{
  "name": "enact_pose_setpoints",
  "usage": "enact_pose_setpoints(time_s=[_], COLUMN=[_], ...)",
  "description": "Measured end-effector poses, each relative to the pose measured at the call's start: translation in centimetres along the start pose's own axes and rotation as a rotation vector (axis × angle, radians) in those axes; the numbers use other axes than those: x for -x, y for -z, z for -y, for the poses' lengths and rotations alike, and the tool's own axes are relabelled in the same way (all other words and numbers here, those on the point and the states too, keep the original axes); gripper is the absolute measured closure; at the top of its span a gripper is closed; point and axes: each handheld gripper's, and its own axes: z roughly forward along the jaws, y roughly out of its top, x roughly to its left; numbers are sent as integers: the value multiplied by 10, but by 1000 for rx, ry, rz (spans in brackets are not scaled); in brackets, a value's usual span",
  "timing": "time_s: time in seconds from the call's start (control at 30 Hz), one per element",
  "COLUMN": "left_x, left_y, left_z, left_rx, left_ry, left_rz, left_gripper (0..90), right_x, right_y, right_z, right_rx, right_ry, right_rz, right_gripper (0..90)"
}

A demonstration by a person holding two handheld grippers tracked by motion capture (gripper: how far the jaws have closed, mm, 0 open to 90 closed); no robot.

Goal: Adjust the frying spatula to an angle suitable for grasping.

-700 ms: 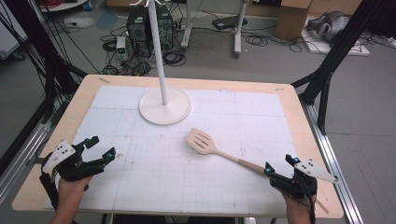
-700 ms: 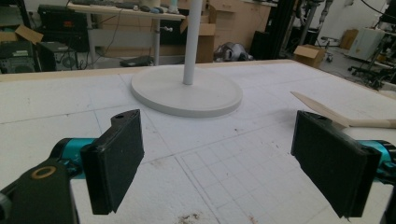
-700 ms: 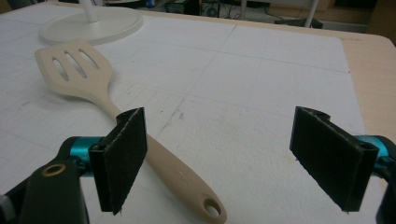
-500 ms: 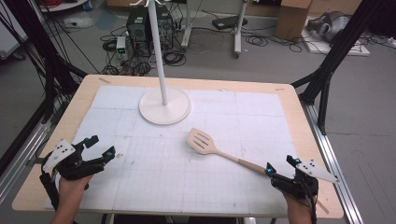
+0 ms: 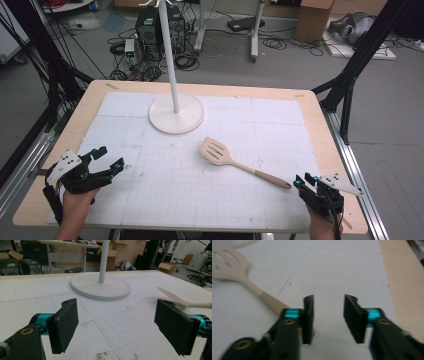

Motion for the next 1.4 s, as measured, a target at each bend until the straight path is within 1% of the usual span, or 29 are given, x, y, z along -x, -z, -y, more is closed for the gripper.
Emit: enact_pose_setpoints(time_s=[0.03,0.07,0.1,0.13,0.17,0.2,0.23,0.27,0.3,0.37,0.4,0.43,0.47,0.5,0.53,0.63,0.67,0.7,0.8,0.83,0.93,1.0,1.07,1.13,1.17,1.2,1.23,1.33,1.4], left_x=[0,0,0,0,0,0,0,0,0,0,0,0,-1,-1,-1,-1,-1,0,-1,0,0,0,0,0,0,0,0,1,0], left_y=[0,-1,-1,-1,-1,-1,-1,-1,-1,-1,-1,-1,-1,-1,-2,-2,-2,-2,-2,-3,-3,-4,-4,-4,-4,-4,-5,-5,-5], left_z=[0,0,0,0,1,1,1,1,1,1,1,1,1,1,2,2,2,2,2,3,3,3,4,4,4,4,5,5,5], left_rx=[-1,-3,-3,-5,-9,-10,-12,-12,-16,-16,-17,-21,-23,-23,-22,-27,-27,-31,-34,-38,-40,-41,-47,-48,-53,-53,-57,-56,-58], left_ry=[0,2,2,1,0,-1,1,1,2,2,3,1,0,0,2,4,4,1,-1,4,5,8,5,7,7,7,8,10,9], left_rz=[2,3,3,4,6,6,6,6,6,5,6,6,6,6,4,6,6,7,7,7,7,10,10,10,9,9,10,10,10], left_gripper=[210,214,217,217,224,224,226,226,227,228,228,229,229,230,230,230,231,232,233,233,235,237,237,237,238,238,239,240,241], right_x=[0,0,-2,-2,-6,-6,-8,-8,-9,-9,-9,-8,-8,-8,-7,-9,-9,-11,-11,-9,-7,-5,-3,-1,-1,-1,-1,-1,-3], right_y=[-1,-3,-5,-5,-9,-9,-12,-12,-16,-17,-17,-15,-13,-13,-11,-13,-13,-17,-20,-22,-26,-28,-32,-34,-36,-36,-38,-41,-47], right_z=[2,3,5,5,6,6,7,7,9,10,10,10,10,10,11,13,13,14,13,12,11,11,10,10,9,9,8,7,5], right_rx=[-32,-45,-69,-69,-103,-103,-130,-130,-155,-173,-173,-174,-176,-176,-177,-205,-205,-214,-214,-207,-205,-206,-196,-189,-185,-185,-185,-182,-175], right_ry=[-13,-15,-17,-17,-5,-5,-6,-6,-4,-9,-9,-21,-35,-35,-48,-53,-53,-53,-49,-54,-42,-43,-55,-55,-66,-66,-81,-82,-84], right_rz=[-4,-9,-20,-20,-35,-35,-29,-29,-23,-5,-5,16,24,24,27,9,9,-1,7,13,15,17,12,9,6,6,-1,-7,-13], right_gripper=[737,778,806,806,844,844,851,851,854,854,854,858,863,863,868,876,876,878,883,882,882,882,879,880,880,880,883,886,884])
